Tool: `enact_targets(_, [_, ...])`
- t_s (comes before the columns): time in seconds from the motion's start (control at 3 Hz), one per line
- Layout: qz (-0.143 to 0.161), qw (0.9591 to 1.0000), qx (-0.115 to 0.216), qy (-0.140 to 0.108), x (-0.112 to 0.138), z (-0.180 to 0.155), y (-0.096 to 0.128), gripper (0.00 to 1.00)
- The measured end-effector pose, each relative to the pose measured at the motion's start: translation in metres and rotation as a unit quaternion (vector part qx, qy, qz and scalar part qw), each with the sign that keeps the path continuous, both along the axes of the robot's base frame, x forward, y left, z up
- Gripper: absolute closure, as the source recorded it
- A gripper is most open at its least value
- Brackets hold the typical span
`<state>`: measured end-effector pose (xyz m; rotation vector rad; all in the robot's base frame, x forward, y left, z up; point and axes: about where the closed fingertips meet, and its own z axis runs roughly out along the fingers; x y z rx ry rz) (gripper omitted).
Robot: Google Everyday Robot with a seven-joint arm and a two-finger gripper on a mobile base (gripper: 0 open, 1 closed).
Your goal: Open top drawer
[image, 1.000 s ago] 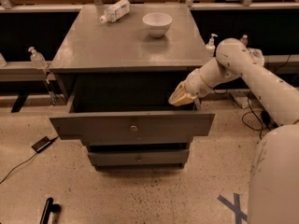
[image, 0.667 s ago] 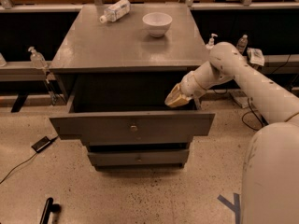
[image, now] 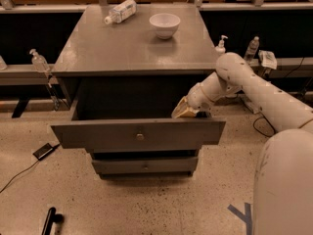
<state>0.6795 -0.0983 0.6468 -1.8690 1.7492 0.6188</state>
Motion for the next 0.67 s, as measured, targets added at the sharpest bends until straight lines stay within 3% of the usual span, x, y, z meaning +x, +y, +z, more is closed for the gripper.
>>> enact_targets(0.33, [-0.005, 1.0000, 0.001, 0.006, -0.005, -0.001, -0.002, 1.00])
enact_targets(0.67, [-0.032, 0.9992, -0.010, 0.020, -0.033, 0.010, -0.025, 1.00])
